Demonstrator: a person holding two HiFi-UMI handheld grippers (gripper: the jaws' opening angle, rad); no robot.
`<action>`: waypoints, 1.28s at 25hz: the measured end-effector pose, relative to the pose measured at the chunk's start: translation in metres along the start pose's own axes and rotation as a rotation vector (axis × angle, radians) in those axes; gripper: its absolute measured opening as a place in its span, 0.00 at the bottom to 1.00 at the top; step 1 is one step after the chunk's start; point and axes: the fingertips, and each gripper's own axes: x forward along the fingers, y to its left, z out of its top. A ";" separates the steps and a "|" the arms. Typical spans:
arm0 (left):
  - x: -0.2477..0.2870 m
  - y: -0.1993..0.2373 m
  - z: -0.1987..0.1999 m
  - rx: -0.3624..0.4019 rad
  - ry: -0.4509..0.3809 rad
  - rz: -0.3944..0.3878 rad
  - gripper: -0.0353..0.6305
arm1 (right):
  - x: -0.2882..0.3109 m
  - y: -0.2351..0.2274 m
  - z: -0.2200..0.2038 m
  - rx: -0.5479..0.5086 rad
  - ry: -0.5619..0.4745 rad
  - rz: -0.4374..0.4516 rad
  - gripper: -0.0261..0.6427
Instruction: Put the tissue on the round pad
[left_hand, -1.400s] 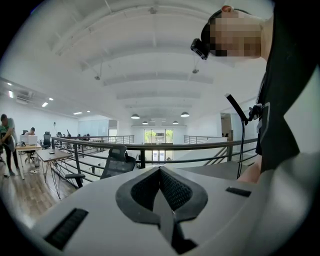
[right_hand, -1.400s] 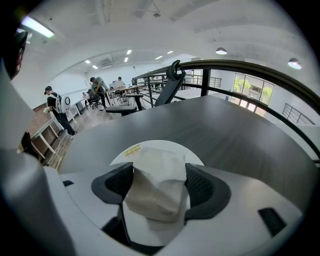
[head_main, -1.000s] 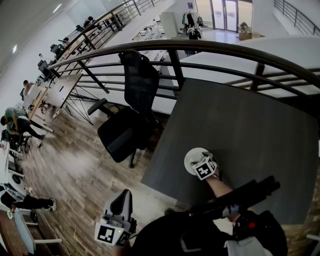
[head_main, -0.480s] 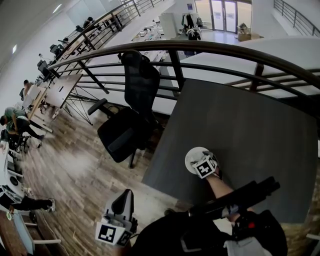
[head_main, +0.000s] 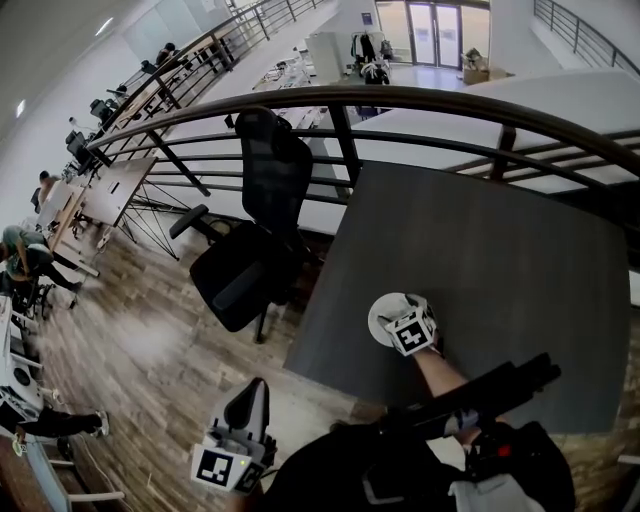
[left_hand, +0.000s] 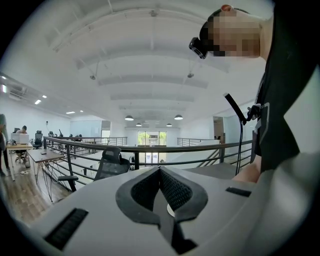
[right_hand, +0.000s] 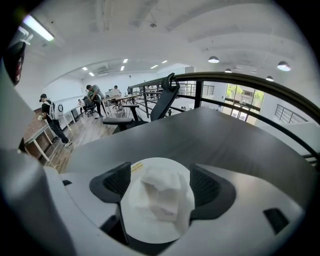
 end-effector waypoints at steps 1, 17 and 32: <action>0.003 -0.001 0.004 -0.010 -0.023 -0.016 0.06 | -0.005 -0.001 0.007 0.003 -0.025 -0.014 0.58; 0.018 -0.008 0.000 0.001 -0.070 -0.212 0.06 | -0.154 0.032 0.126 0.121 -0.496 -0.041 0.29; 0.019 -0.035 0.001 0.004 -0.095 -0.383 0.06 | -0.254 0.052 0.120 0.157 -0.616 -0.163 0.04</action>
